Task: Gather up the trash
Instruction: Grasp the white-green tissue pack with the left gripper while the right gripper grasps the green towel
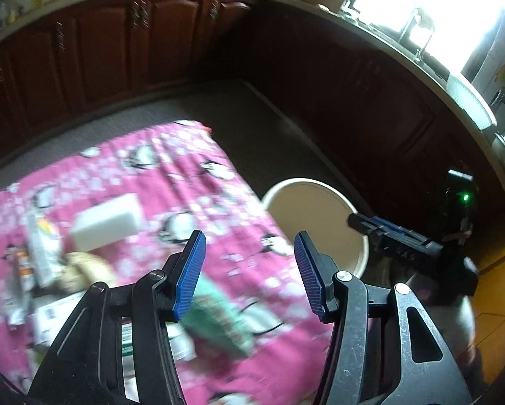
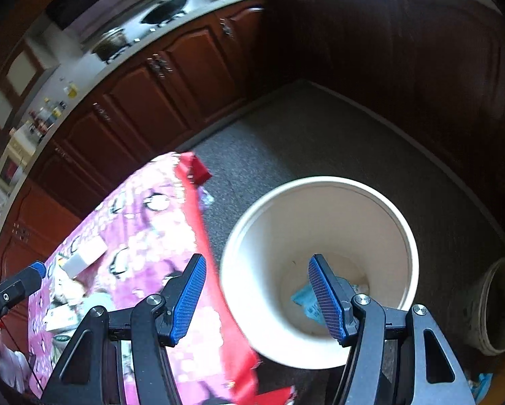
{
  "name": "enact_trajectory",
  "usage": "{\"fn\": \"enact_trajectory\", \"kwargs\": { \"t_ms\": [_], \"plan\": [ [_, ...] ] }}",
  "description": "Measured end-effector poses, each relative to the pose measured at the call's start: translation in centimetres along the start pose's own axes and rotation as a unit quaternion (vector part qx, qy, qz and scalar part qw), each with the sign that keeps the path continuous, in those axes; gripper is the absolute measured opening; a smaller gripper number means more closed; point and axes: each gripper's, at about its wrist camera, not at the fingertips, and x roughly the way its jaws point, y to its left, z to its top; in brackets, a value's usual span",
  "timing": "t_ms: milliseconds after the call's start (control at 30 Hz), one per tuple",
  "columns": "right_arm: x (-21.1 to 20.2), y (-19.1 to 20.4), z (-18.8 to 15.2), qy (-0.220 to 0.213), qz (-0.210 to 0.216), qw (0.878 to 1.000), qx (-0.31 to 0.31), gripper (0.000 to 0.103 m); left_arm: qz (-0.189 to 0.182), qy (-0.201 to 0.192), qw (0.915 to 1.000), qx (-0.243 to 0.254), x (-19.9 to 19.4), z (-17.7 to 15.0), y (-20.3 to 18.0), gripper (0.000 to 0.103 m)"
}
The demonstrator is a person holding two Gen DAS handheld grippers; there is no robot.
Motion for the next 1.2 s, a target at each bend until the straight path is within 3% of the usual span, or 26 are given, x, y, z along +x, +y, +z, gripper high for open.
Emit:
{"fn": "enact_trajectory", "kwargs": {
  "t_ms": [233,333,567,833,933,1000,1200],
  "plan": [
    [-1.7,7.0,-1.4,0.004,0.052,0.997,-0.058,0.068,0.026,-0.012,0.9989,-0.036,-5.7,-3.4,7.6,0.054],
    [-1.5,9.8,-2.5,0.016,0.062,0.995,-0.081,0.068,0.033,-0.011,0.9974,-0.063,-7.6,-5.0,10.8,0.061],
    [-0.2,13.4,-5.0,0.050,0.066,0.992,-0.099,0.068,0.045,0.003,0.9950,-0.089,-10.2,-8.7,16.9,0.064],
    [0.3,17.1,-7.4,0.072,0.057,0.988,-0.122,0.069,0.035,0.035,0.9938,-0.100,-10.2,-12.5,20.5,0.066],
    [0.4,18.1,-8.2,0.070,0.056,0.987,-0.137,0.069,0.047,0.049,0.9927,-0.100,-9.4,-14.0,21.4,0.067],
    [0.7,18.3,-8.8,0.075,0.057,0.986,-0.140,0.069,0.062,0.056,0.9911,-0.104,-8.6,-15.0,22.0,0.067],
    [1.8,18.0,-8.5,0.084,0.053,0.983,-0.155,0.069,0.053,0.070,0.9876,-0.130,-5.9,-15.6,23.5,0.067]
  ]
}}
